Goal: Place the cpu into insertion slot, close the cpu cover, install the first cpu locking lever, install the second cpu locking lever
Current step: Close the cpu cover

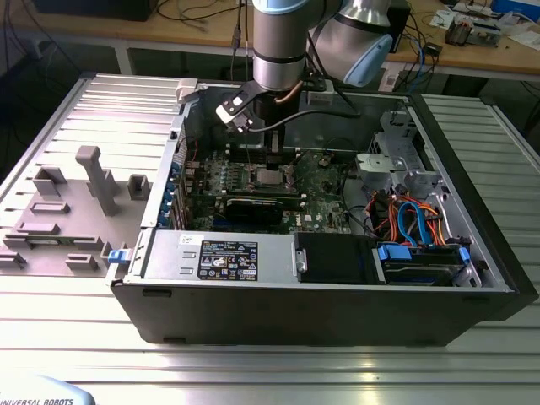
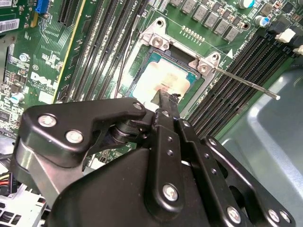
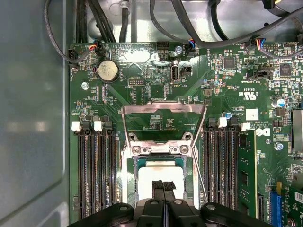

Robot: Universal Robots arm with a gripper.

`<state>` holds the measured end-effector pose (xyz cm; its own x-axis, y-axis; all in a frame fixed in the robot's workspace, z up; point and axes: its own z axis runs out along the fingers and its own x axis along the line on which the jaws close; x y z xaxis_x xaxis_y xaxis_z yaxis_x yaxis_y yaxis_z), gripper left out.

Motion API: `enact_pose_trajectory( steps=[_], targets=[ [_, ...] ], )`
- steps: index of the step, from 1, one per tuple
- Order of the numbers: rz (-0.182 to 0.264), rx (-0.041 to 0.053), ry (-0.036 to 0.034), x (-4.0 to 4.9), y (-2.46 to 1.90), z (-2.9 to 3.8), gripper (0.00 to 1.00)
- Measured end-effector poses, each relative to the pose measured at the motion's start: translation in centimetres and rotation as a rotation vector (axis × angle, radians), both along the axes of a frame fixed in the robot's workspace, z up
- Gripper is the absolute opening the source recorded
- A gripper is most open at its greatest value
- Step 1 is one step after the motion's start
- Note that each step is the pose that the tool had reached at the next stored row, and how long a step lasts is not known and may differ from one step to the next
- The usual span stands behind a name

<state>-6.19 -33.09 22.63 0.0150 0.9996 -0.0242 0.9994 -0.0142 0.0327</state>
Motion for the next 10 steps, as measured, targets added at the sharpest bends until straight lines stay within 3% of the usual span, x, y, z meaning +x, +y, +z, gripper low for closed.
enact_pose_trajectory(
  steps=[10],
  targets=[
    [0.0, 0.0004, 0.0022, 0.15, 0.0, 0.28, 0.11]
  ],
)
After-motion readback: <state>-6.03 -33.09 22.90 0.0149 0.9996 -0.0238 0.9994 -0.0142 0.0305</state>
